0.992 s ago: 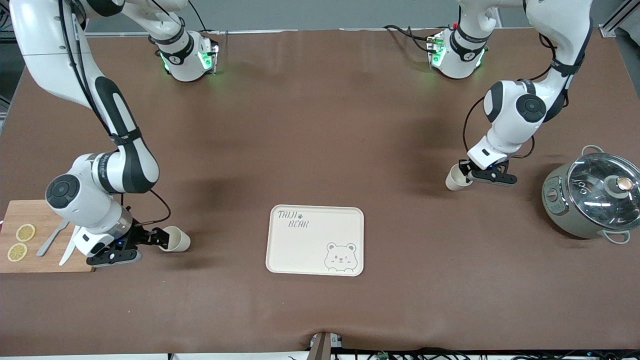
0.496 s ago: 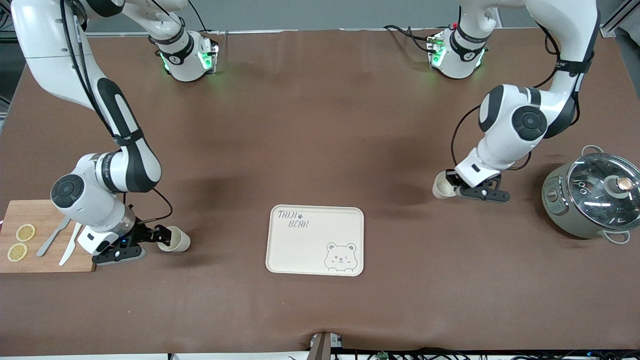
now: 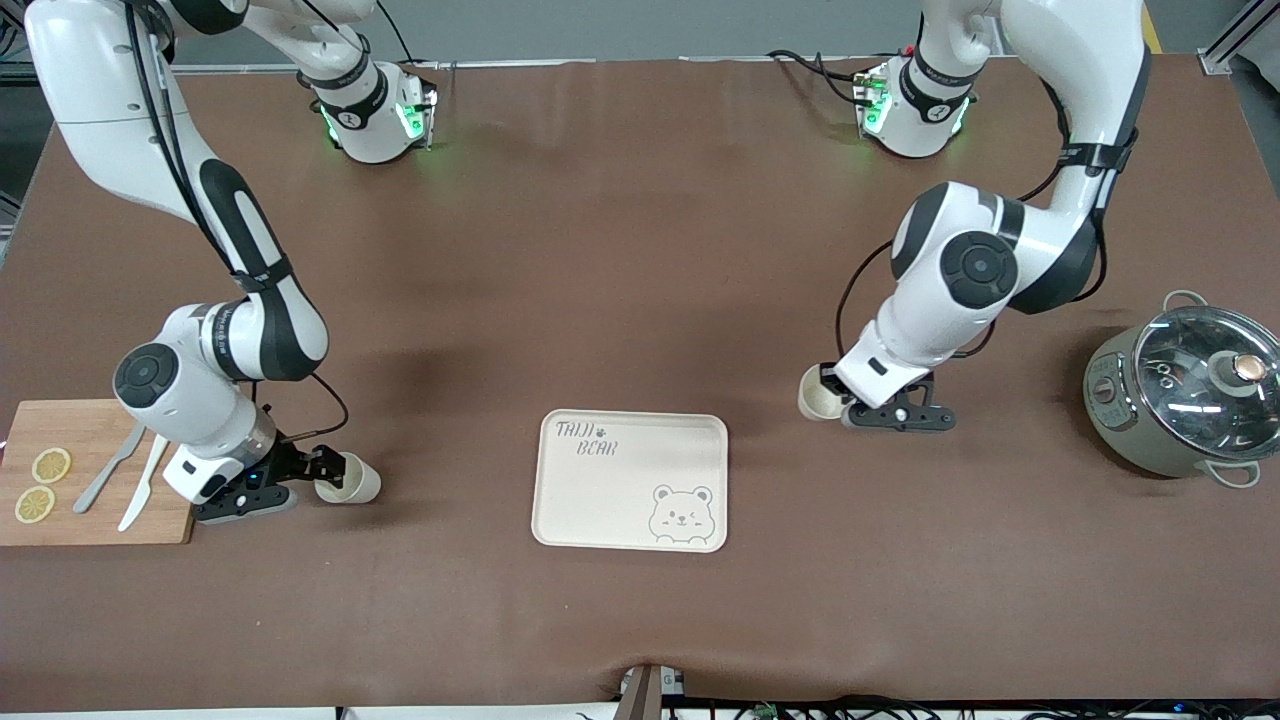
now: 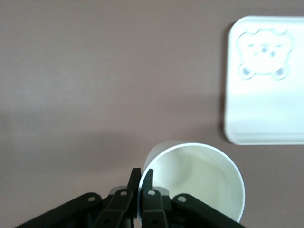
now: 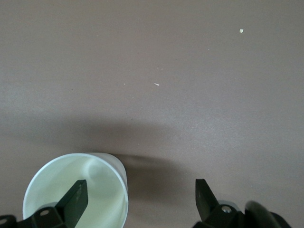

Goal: Place white IKEA cup upright on tray with both arms
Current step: 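Lift the white cup with the left gripper and carry it over the tray, then lower the cup upright onto the tray and open the left gripper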

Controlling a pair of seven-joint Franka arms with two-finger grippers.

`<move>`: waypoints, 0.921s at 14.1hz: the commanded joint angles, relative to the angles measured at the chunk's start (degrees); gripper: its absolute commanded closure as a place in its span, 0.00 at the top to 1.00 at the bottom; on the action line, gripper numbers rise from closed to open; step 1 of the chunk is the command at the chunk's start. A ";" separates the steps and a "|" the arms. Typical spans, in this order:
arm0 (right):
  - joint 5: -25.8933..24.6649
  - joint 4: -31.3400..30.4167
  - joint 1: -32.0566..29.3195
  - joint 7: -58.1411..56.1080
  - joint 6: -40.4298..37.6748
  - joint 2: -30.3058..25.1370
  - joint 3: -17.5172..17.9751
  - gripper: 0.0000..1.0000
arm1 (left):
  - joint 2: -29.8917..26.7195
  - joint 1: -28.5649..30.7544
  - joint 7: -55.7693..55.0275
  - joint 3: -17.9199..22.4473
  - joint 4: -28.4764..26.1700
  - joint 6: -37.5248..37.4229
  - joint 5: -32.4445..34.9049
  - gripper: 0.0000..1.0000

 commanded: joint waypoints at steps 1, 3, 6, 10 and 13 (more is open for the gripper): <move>-0.34 -1.05 -0.47 -0.81 1.84 -0.31 0.56 1.00 | 6.16 -3.97 -6.79 0.15 9.34 -3.14 0.46 0.00; -0.43 -1.23 -0.39 -0.81 2.63 0.04 0.56 1.00 | 8.27 -6.69 -10.49 0.15 11.81 -3.14 0.46 0.00; -0.34 -1.23 -0.21 -0.81 3.60 0.75 0.56 1.00 | 11.00 -9.68 -14.10 0.23 14.54 -2.71 0.55 0.00; -0.34 -1.32 -0.21 -0.81 4.21 0.75 0.65 1.00 | 13.29 -11.80 -14.90 0.59 15.95 -0.87 1.42 0.00; -0.34 -1.75 -0.21 -0.81 4.39 0.84 0.74 1.00 | 15.57 -12.59 -18.14 0.67 15.95 3.08 3.88 0.00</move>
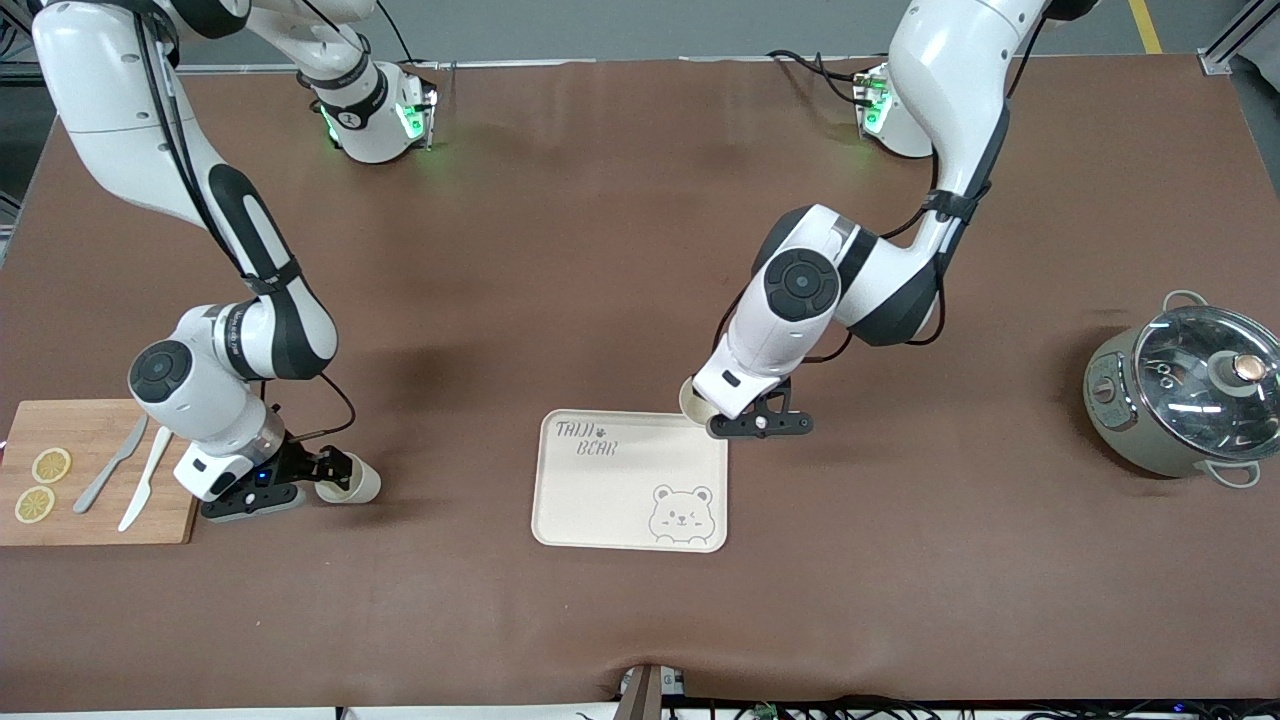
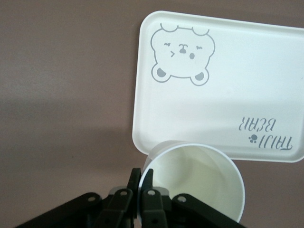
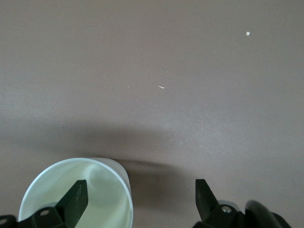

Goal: Place white IKEA cup upright on tray with both arms
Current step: 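Lower the cup upright onto the tray and open the left gripper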

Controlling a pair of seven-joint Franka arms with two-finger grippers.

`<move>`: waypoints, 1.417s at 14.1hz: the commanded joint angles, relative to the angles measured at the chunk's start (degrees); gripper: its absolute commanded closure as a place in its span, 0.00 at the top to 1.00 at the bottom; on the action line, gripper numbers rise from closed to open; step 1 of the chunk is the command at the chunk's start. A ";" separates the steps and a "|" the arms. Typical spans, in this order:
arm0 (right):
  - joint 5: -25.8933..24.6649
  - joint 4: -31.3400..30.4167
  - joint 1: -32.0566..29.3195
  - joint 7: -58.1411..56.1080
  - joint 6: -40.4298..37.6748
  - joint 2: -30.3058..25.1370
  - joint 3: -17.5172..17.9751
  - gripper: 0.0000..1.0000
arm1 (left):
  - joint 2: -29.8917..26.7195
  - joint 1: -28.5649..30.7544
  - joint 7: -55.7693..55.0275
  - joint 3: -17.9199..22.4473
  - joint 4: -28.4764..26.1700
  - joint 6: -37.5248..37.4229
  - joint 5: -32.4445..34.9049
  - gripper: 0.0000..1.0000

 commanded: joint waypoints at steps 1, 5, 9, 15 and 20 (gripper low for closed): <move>-0.34 -1.18 -0.27 -0.72 1.92 0.03 0.50 1.00 | 3.05 -1.04 -3.84 0.50 1.73 3.30 3.38 0.00; -0.34 -1.71 -0.26 -0.72 2.28 -0.06 0.50 1.00 | 5.25 -1.83 -4.20 0.59 1.82 7.61 3.74 0.00; -0.34 -1.89 -0.27 -0.72 2.19 -0.06 0.50 0.93 | 8.94 -2.88 -4.20 1.38 5.24 9.37 4.26 0.00; -0.34 -1.80 -0.27 -0.98 2.02 -0.15 0.59 0.29 | 10.26 -2.89 -3.41 3.05 5.24 12.27 4.88 0.00; -0.34 -1.71 -0.18 -0.98 1.76 -0.15 0.59 0.00 | 11.49 -2.71 -3.50 3.05 5.24 14.03 6.81 0.00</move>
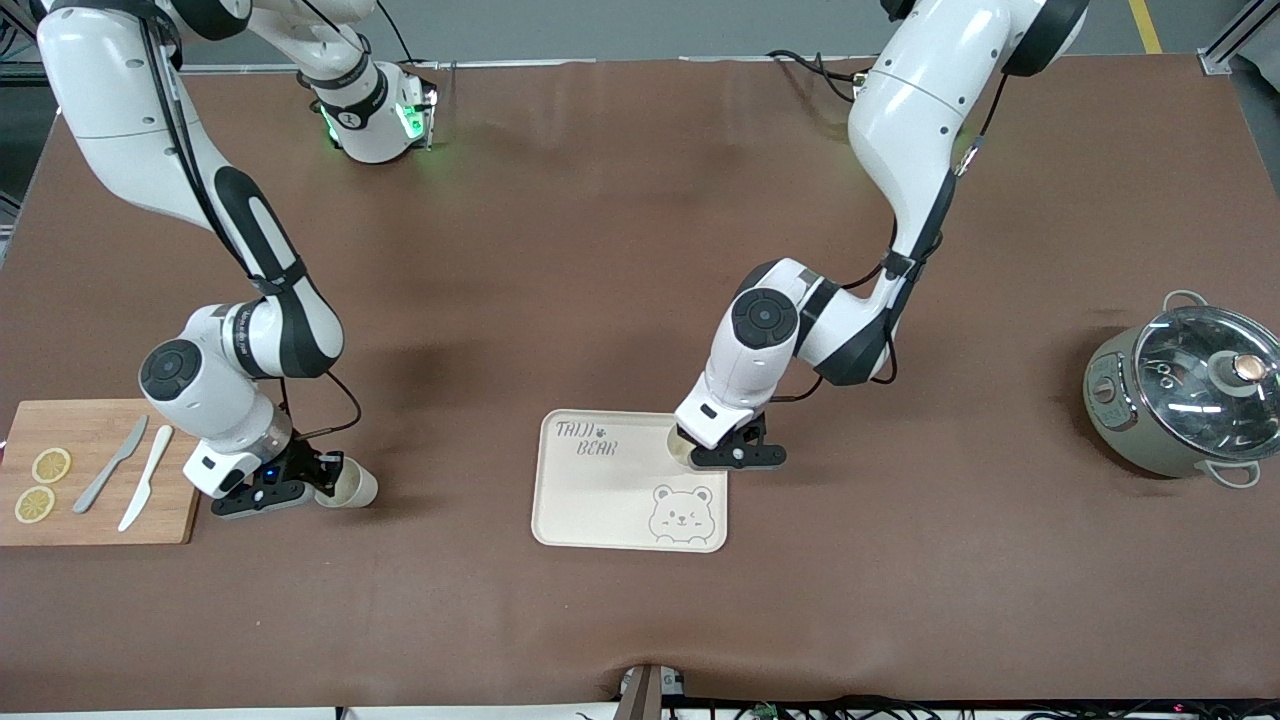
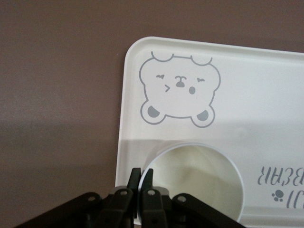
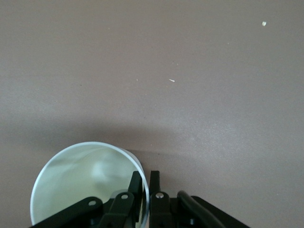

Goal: Place white IKEA cup upright on tray with both arms
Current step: 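Lower the cup upright onto the tray and open the left gripper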

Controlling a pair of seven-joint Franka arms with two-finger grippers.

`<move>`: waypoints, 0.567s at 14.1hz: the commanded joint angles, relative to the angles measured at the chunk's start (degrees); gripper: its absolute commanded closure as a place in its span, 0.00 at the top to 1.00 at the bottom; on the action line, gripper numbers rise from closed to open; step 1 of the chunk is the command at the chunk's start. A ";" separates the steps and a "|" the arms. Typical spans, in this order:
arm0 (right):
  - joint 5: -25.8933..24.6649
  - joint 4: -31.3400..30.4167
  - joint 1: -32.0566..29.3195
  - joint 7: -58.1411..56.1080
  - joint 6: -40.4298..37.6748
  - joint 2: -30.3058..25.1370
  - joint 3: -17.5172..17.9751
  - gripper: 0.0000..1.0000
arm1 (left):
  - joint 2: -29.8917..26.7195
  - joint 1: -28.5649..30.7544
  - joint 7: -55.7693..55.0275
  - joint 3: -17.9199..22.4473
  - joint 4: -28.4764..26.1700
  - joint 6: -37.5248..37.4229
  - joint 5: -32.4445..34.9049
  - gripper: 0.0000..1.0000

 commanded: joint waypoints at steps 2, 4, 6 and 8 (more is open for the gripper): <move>-0.26 -0.62 -0.33 -0.59 0.33 -0.49 0.36 0.00 | 1.78 -0.71 -0.83 0.63 1.59 2.19 1.48 0.00; -0.08 -0.18 -0.33 -0.41 -0.19 -0.93 0.36 0.00 | 2.13 -0.80 -0.83 0.90 1.68 2.63 1.48 0.00; 0.53 0.34 -0.33 -0.32 -1.77 -1.37 0.54 0.00 | 2.57 -0.80 -0.92 0.90 1.68 3.86 1.48 0.00; 0.80 1.66 -0.16 0.12 -5.19 -2.68 0.54 0.00 | 2.75 -0.80 -0.83 0.90 1.68 3.95 1.48 0.00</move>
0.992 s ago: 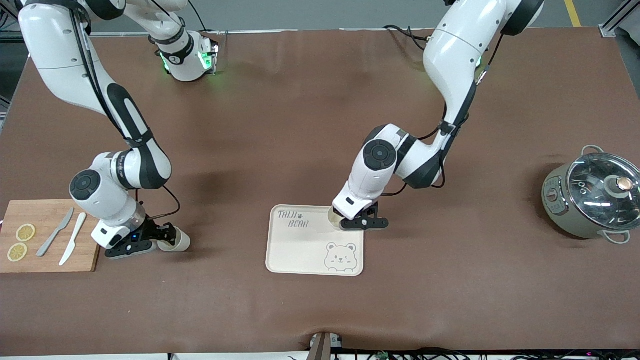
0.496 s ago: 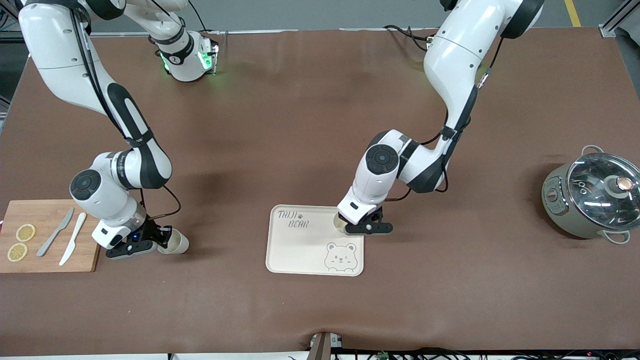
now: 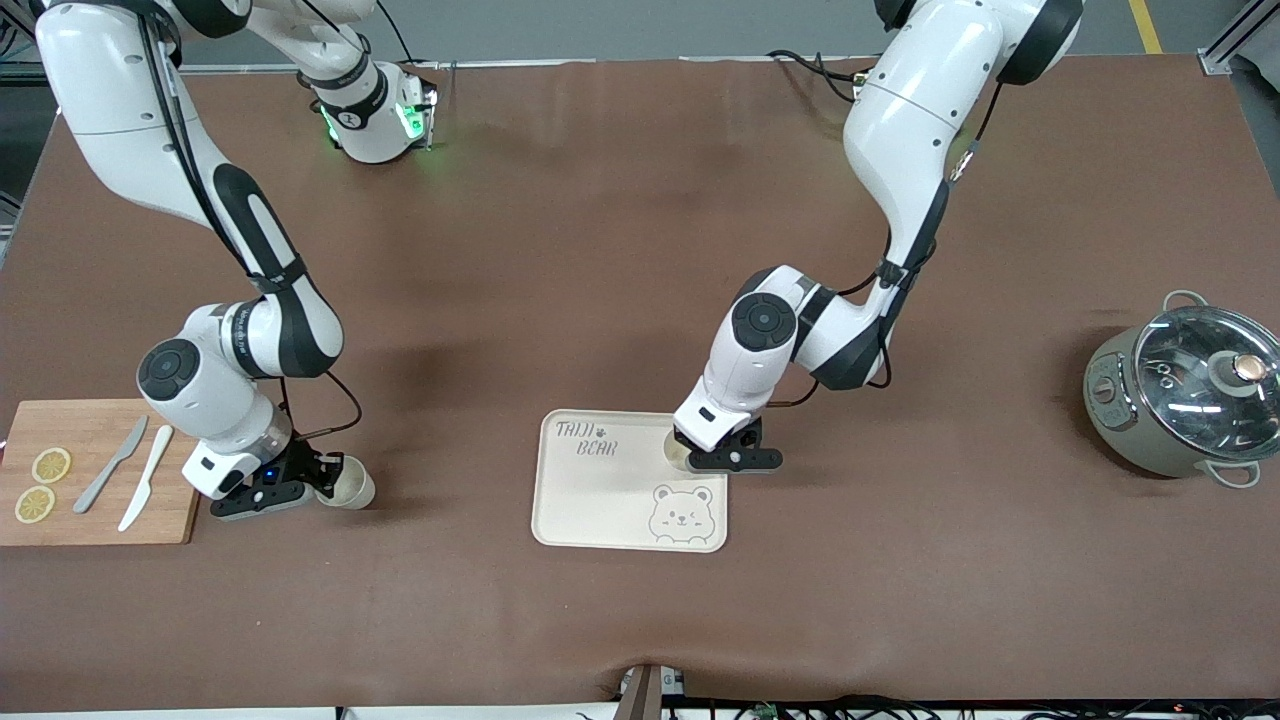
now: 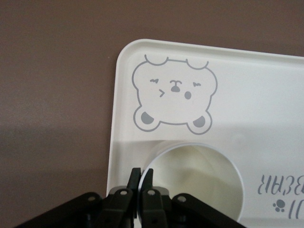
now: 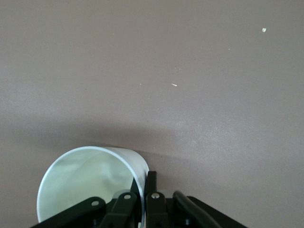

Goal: Place white IKEA cup upright on tray with both arms
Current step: 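Lower the cup upright onto the tray and open the left gripper, then carry the right cup to the tray while the left gripper withdraws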

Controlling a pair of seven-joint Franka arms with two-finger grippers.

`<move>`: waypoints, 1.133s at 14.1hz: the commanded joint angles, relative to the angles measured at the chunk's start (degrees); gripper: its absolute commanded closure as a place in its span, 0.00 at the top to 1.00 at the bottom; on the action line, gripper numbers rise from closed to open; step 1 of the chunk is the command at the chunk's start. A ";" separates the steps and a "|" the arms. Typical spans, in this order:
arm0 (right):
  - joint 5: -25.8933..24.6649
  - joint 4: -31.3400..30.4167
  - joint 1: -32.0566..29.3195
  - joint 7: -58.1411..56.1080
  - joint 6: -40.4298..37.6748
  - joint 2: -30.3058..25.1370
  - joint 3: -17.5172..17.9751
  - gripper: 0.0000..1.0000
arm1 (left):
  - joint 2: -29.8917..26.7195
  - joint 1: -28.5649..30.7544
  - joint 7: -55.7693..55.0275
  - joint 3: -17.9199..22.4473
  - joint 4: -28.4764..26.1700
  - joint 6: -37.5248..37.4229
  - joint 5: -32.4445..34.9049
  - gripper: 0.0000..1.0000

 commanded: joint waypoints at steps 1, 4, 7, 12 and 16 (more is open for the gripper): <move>0.72 1.97 -0.13 0.18 -5.52 -2.33 0.36 0.00 | 1.08 -0.78 -0.83 0.94 1.62 0.57 1.45 0.00; 1.16 5.75 0.05 4.38 -12.55 -3.30 2.02 0.00 | 1.52 -0.78 -0.92 0.94 1.62 1.63 1.45 0.00; 1.08 10.75 1.62 9.13 -19.66 -3.47 2.91 0.00 | 1.44 -0.78 -0.83 0.94 1.53 1.72 1.98 0.60; 1.16 18.05 5.84 20.02 -28.12 -3.39 2.91 0.00 | -0.22 -0.87 -2.14 0.77 0.92 0.06 3.47 1.00; 1.08 22.36 10.85 31.09 -30.50 -2.77 2.73 0.00 | -10.40 -0.52 -2.76 -0.37 0.92 -19.34 2.34 1.00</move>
